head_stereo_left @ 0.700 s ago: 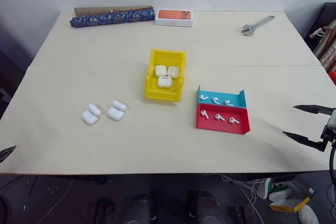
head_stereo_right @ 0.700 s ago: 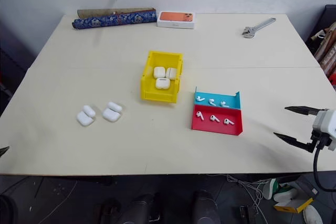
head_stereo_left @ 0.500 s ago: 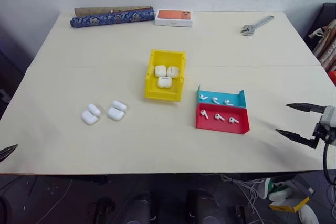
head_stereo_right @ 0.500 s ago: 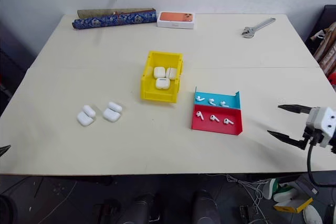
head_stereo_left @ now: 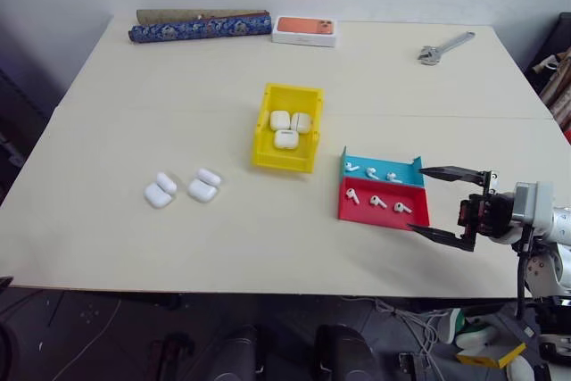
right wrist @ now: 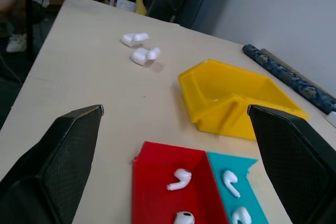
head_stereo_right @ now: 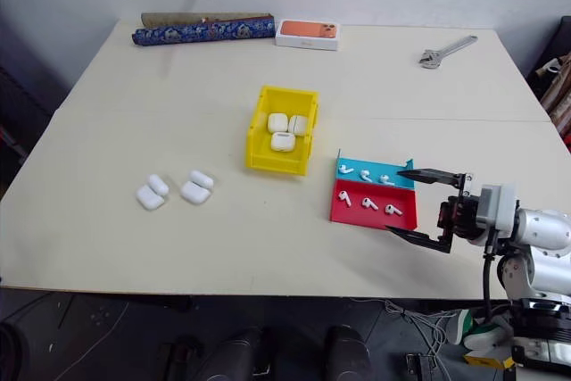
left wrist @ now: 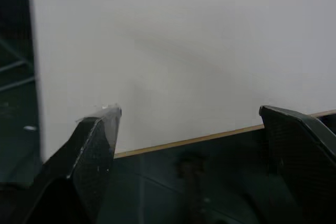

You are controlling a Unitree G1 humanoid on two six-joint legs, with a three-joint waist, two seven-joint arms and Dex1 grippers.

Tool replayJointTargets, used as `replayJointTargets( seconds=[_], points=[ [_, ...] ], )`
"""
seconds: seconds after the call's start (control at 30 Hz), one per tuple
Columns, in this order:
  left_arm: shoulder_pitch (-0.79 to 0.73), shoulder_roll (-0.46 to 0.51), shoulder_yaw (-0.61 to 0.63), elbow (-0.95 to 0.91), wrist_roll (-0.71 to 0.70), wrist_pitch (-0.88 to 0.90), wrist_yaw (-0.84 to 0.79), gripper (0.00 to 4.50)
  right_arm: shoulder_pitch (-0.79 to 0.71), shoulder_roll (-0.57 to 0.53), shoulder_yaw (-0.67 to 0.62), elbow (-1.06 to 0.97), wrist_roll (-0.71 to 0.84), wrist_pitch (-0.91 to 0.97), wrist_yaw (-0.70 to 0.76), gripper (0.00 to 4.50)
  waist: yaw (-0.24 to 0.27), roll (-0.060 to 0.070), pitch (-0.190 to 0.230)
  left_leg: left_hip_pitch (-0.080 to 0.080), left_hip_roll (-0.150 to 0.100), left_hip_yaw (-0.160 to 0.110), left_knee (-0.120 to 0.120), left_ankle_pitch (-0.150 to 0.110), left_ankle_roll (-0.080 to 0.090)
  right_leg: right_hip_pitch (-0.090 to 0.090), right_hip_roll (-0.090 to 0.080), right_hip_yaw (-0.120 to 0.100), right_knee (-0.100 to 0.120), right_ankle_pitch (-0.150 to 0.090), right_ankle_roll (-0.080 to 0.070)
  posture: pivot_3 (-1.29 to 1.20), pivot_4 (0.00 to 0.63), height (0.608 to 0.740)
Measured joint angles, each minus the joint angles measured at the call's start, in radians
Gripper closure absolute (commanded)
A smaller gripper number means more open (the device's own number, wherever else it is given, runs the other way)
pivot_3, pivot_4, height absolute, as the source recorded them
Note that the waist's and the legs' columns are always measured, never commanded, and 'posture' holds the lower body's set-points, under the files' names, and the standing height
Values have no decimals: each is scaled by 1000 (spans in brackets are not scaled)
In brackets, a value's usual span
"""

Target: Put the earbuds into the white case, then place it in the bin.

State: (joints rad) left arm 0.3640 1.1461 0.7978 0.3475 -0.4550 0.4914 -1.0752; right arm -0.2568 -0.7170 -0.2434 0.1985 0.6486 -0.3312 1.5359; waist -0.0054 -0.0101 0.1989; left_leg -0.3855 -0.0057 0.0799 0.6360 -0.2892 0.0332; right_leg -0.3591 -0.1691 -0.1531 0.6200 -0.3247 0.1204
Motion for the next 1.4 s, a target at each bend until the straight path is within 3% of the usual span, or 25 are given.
replayJointTargets(
  seconds=[0.07, 0.17, 0.3, 0.43, 0.57, 0.67, 0.93, 1.4],
  points=[
    [-28, 30, -7, -147, -31, 133, 13, 45, -14, 7, 1, 0, 0, 3, -3, 0, 6, 0, 0, 0, 0, -1, 1, -1, -3, 0, 0, 0, 0, 0, 0, 0, 150, 740],
    [-109, 169, -95, -300, -64, 319, 21, 45, -45, 14, 6, 2, -7, 6, -5, 0, 4, 0, 0, 0, 0, -1, 1, 0, -3, 0, 4, 0, 1, 0, -1, 0, 150, 740],
    [-377, 289, -365, -383, -83, 397, 16, 45, -65, 22, 26, 19, -24, 7, -5, 0, 1, 3, 2, 0, 0, 2, 1, 3, 2, -1, 8, -1, 2, 0, -1, 0, 150, 740],
    [-735, 256, -703, -349, 6, 406, 8, 45, -61, 27, 40, 27, -36, 6, -6, 0, 0, 4, 3, 0, 2, 9, 1, 3, 2, -5, 12, 0, 3, 0, -1, 0, 150, 740],
    [-1049, 159, -1034, -250, 219, 429, -41, 45, -55, 38, 44, 0, -44, 8, -18, 0, 6, 3, 3, -4, 3, 13, 6, 3, 2, -9, 14, 4, 6, 0, 0, 0, 150, 740],
    [-1202, 70, -1177, -150, 331, 452, -72, 45, -45, 49, 47, -13, -50, 10, -32, 0, 7, 1, 4, -6, 5, 13, 12, 3, 2, -10, 16, 6, 7, 0, 0, 0, 150, 740],
    [-1345, -51, -1310, -18, 488, 504, -94, 45, -39, 55, 47, -52, -56, 27, -74, 0, 4, -2, 6, -6, 6, 15, 13, 2, 2, -13, 18, 13, 9, 0, -1, 0, 150, 740],
    [-1277, -124, -1318, -144, 538, 634, -36, 45, -30, 55, 46, -101, -56, 76, -102, 0, 5, -3, 6, -7, 7, 14, 16, 2, 3, -12, 18, 20, 10, 0, -1, 0, 150, 740]
  ],
)
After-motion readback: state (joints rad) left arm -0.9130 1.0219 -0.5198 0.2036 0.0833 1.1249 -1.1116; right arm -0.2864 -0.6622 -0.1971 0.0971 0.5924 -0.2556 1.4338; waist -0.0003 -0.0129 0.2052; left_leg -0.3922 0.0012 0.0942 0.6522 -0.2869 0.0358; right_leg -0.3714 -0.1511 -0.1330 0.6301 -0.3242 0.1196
